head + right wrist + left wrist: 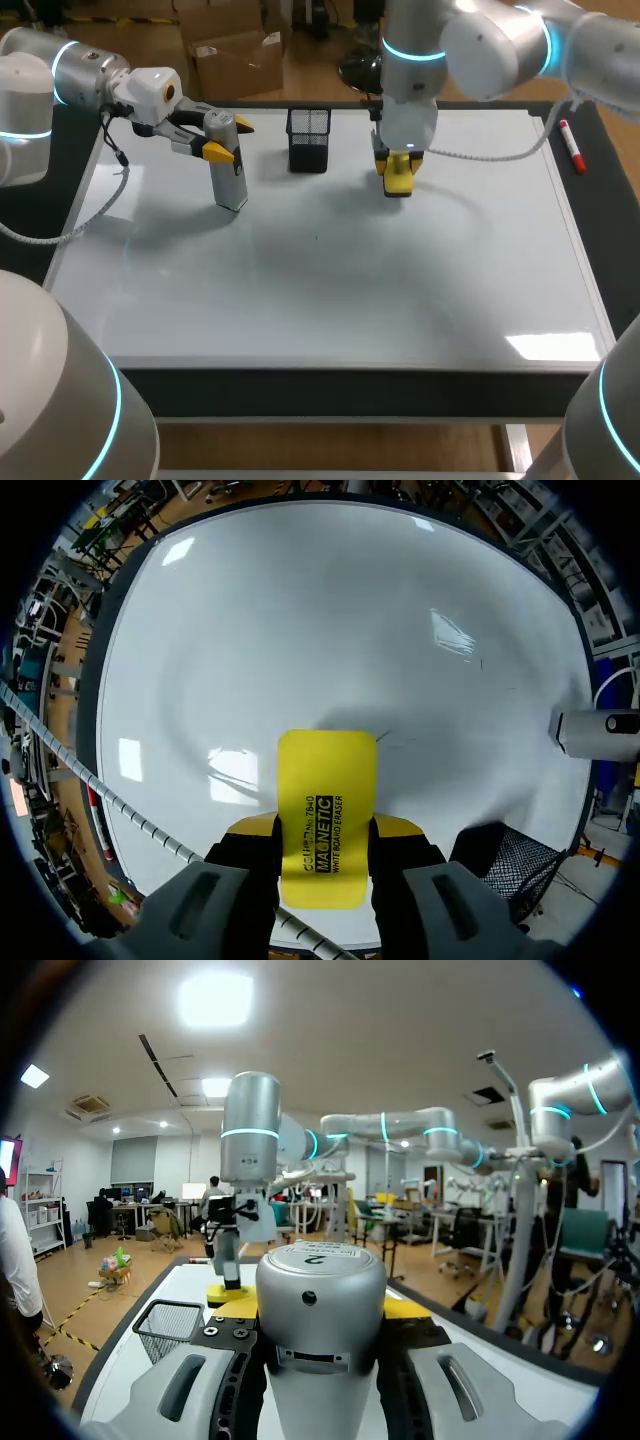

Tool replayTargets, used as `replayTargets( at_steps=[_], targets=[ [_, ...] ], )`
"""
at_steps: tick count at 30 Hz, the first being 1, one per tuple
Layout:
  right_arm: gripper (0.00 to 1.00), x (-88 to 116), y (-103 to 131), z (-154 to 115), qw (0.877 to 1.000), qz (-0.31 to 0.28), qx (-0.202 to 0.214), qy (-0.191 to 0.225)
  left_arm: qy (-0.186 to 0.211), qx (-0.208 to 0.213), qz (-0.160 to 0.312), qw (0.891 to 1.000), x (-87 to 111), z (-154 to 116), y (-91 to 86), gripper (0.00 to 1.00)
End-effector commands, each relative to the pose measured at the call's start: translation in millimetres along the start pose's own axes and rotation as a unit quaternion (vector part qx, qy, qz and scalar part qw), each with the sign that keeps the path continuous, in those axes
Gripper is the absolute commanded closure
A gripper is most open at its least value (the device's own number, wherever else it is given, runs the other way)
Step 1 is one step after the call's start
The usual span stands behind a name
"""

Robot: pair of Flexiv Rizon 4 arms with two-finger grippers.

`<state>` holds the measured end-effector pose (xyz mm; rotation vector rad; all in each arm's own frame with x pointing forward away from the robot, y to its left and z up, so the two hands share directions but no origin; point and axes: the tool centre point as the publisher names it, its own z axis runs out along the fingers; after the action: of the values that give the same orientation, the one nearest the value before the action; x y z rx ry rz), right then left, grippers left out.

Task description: Pick up the inspection probe, press it on each red-marked spot on the whiteboard one by one, put down the probe, pick up the eraser, and wipe off all the red marks.

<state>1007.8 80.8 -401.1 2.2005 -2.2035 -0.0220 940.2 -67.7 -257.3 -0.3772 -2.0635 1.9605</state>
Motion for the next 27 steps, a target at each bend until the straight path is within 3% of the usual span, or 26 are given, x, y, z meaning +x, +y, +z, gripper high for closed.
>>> replayTargets(
  at_steps=[1, 17, 27],
  targets=[
    [1.00, -3.8, -24.5, 6.1, 0.999, 0.002, -0.032, 0.002, 0.001, -0.001, 0.000, 1.000, 0.0, -0.4, -1.8, 1.00],
    [1.00, -10.6, -55.7, 14.9, 0.999, 0.002, -0.032, 0.002, 0.001, -0.001, 0.000, 1.000, 0.0, -0.4, -1.8, 1.00],
    [1.00, -14.8, -62.0, 18.6, 1.000, 0.003, -0.031, -0.001, 0.001, -0.001, 0.000, 1.000, 0.0, -0.4, -1.8, 1.00]
  ],
)
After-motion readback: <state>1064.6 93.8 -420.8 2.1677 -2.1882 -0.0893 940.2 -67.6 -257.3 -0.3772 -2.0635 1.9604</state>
